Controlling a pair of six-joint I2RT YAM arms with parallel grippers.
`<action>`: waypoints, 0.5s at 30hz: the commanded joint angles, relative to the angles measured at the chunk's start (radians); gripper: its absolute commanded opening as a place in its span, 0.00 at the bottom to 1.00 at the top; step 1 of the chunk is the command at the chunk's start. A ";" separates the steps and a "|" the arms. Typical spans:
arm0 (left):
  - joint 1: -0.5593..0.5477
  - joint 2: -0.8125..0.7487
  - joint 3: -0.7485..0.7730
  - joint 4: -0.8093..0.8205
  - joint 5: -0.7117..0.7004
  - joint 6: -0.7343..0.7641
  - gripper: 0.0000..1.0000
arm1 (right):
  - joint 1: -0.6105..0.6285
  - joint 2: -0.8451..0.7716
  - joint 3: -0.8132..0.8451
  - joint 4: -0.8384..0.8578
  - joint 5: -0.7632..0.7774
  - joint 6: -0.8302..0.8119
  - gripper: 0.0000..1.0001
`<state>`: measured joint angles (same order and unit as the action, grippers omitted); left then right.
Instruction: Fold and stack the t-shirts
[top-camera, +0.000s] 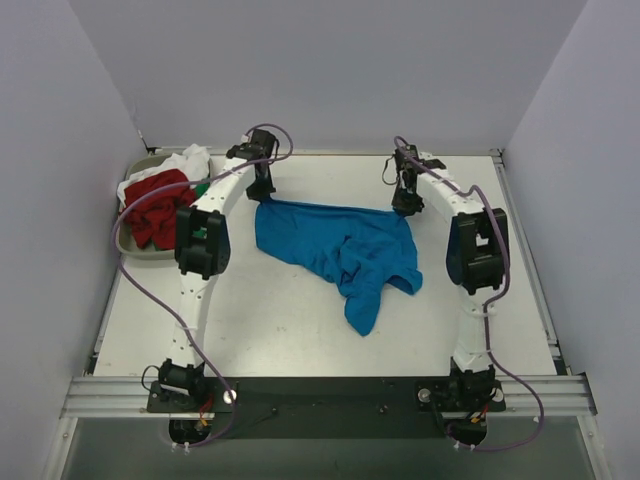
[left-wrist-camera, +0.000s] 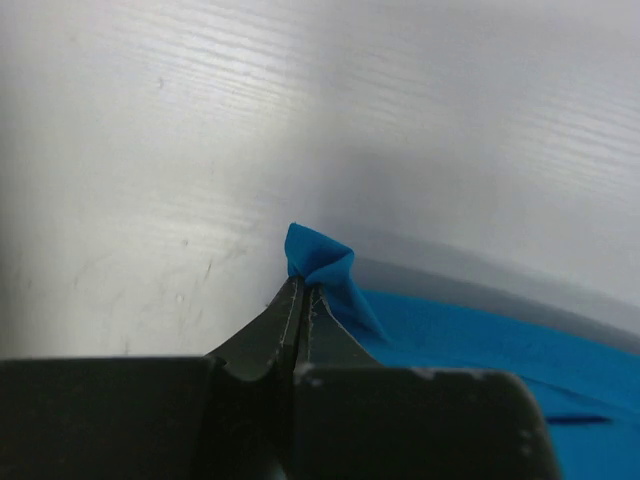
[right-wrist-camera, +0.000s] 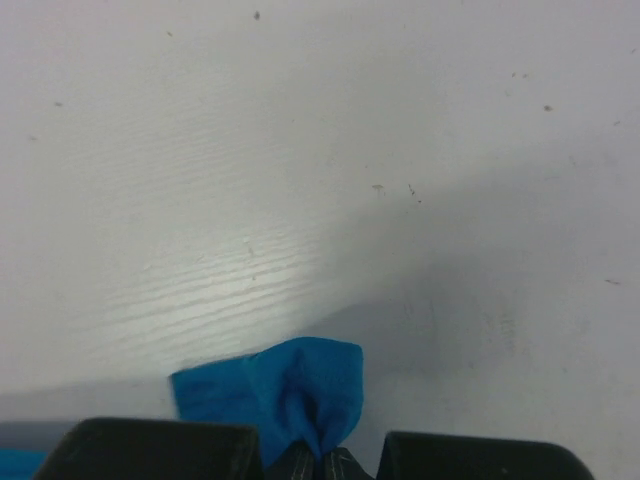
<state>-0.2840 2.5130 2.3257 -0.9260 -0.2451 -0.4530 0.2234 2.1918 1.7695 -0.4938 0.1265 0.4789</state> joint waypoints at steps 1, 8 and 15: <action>-0.020 -0.285 -0.040 -0.010 0.000 -0.010 0.00 | 0.040 -0.294 -0.044 -0.049 0.084 -0.042 0.00; -0.069 -0.728 -0.277 0.016 -0.028 -0.023 0.00 | 0.189 -0.701 -0.105 -0.135 0.216 -0.082 0.00; -0.155 -1.156 -0.400 -0.010 -0.051 -0.021 0.00 | 0.284 -1.104 -0.151 -0.233 0.248 -0.092 0.00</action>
<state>-0.3977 1.5486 1.9770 -0.9169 -0.2623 -0.4675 0.4782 1.2503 1.6295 -0.6006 0.3065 0.4068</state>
